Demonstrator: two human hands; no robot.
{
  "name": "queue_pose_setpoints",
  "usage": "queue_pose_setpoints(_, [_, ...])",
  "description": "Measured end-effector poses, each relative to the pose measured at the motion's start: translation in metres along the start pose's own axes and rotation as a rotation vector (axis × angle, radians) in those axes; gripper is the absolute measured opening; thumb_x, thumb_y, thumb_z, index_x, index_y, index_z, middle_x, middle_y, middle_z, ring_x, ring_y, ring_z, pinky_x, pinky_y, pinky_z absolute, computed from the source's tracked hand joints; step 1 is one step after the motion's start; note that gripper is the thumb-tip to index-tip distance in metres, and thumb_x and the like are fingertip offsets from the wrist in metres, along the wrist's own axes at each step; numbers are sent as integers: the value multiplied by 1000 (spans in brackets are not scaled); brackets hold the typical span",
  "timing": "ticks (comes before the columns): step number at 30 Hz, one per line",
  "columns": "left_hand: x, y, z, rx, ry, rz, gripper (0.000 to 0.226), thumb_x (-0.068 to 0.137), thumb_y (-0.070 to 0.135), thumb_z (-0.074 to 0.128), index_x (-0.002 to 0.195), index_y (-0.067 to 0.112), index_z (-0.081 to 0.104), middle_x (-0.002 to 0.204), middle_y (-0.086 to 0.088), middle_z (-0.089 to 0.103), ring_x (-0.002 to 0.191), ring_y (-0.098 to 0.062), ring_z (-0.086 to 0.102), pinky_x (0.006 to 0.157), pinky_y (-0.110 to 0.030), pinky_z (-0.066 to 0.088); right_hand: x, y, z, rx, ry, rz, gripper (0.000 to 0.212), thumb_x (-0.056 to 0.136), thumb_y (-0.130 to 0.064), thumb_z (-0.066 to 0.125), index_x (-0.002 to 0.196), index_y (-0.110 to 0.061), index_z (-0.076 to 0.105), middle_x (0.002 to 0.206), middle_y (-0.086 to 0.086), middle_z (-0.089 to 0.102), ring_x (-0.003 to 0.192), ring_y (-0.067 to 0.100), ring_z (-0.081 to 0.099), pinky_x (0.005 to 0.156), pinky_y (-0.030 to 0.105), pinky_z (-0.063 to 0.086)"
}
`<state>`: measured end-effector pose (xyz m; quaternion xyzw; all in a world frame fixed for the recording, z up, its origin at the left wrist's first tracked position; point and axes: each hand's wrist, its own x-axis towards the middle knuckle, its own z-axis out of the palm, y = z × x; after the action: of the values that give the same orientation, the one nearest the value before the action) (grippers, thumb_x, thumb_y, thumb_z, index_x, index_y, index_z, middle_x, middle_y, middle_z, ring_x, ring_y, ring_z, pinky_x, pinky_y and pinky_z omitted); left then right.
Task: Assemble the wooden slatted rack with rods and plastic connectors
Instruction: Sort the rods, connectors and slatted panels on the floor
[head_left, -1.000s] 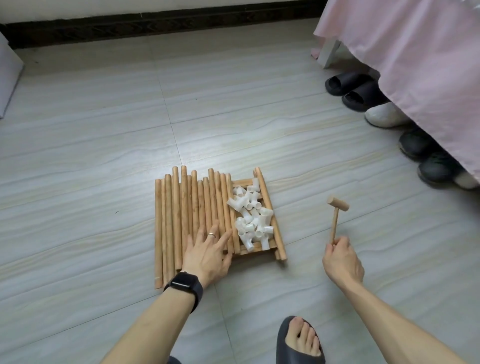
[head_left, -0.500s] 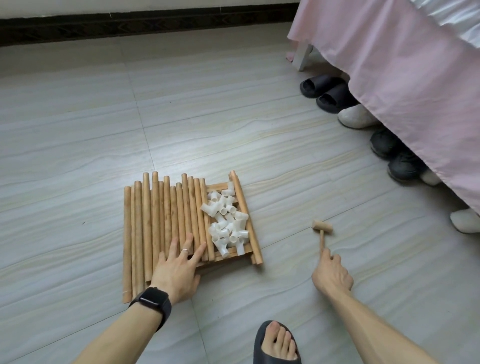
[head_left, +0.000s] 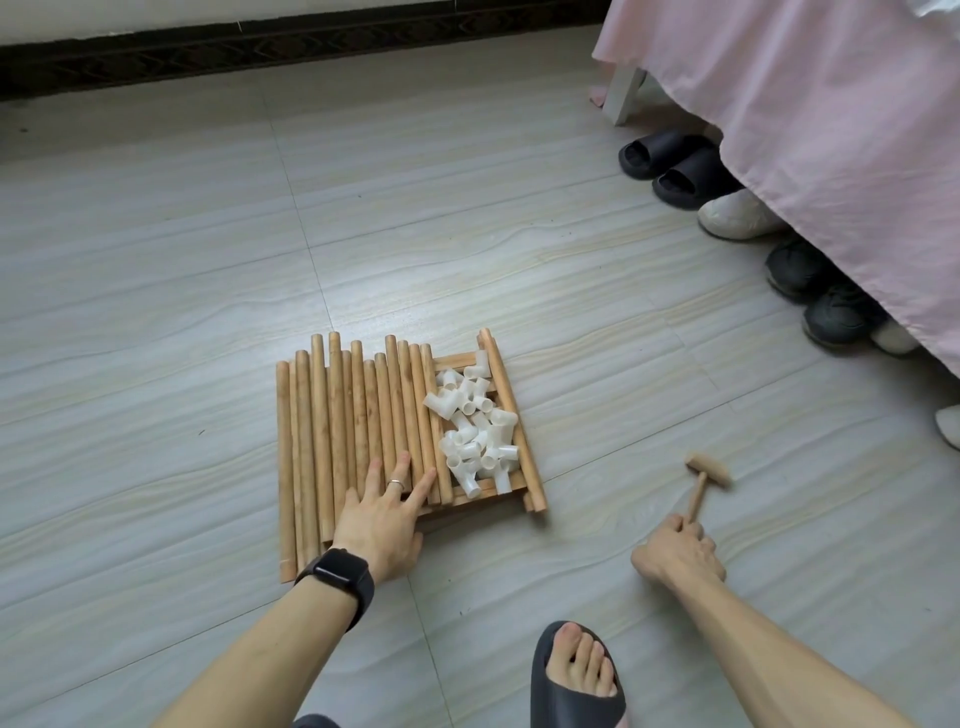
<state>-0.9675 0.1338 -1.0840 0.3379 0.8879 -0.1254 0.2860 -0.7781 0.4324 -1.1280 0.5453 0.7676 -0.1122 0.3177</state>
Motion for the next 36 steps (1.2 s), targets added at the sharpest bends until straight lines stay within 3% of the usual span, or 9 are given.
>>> queue_pose_setpoints(3, [0,0,1,-18,-4,1,83,102,43,45,159,35,-14,168,-5,-19,155,-37,-11,119,-52,29,-4,-2,-1,21,-30,57,71,92,-32,50,152,-6,23,154,20,25,141,33,34,109,41,40])
queue_pose_setpoints(7, [-1,-2,1,-45,5,10,80,102,41,45,159,36,-11,169,-4,-16,155,-36,-9,119,-51,28,-17,-10,-9,-55,-5,61,66,93,-36,49,153,-13,32,162,23,10,144,34,31,107,40,40])
queue_pose_setpoints(10, [-1,-6,0,-93,11,21,77,101,39,44,160,38,-5,169,-1,-13,155,-34,-8,121,-51,26,-30,-25,-19,-101,108,-134,55,94,-40,45,145,-18,44,160,12,21,145,31,26,112,40,36])
queue_pose_setpoints(14, [0,-13,-3,-198,43,38,66,101,36,44,160,37,13,170,1,1,156,-30,1,122,-48,24,-55,-73,-33,19,139,-409,57,95,-41,46,147,-17,42,160,10,26,144,31,27,110,41,37])
queue_pose_setpoints(17, [-4,-23,-6,-314,192,-8,57,100,38,45,155,32,29,166,-4,22,153,-26,18,122,-44,25,-81,-110,-37,127,203,-600,54,97,-43,48,145,-20,45,159,6,29,144,27,27,110,41,37])
queue_pose_setpoints(20, [-10,-40,-9,-396,350,-184,56,98,39,46,151,28,35,163,-7,28,150,-26,24,120,-41,29,-104,-143,-37,148,265,-801,50,97,-40,50,143,-20,46,155,3,32,141,24,31,109,37,38])
queue_pose_setpoints(25, [-14,-78,-1,-809,282,-557,79,92,47,58,155,20,19,160,-13,23,141,-34,36,110,-47,42,-125,-190,-31,52,234,-1008,48,95,-38,47,140,-21,48,154,0,37,143,23,30,114,38,35])
queue_pose_setpoints(30, [-9,-94,10,-979,202,-620,95,84,61,66,155,21,17,146,-13,41,130,-34,48,104,-49,48,-141,-223,-20,23,50,-1059,52,100,-36,45,149,-21,41,151,-2,45,138,20,39,113,38,38])
queue_pose_setpoints(36, [-1,-88,3,-933,275,-660,110,78,73,65,158,20,11,154,-13,32,141,-31,34,108,-48,42,-147,-237,-4,-62,133,-1030,41,99,-37,42,136,-21,49,142,1,44,131,24,41,104,40,43])
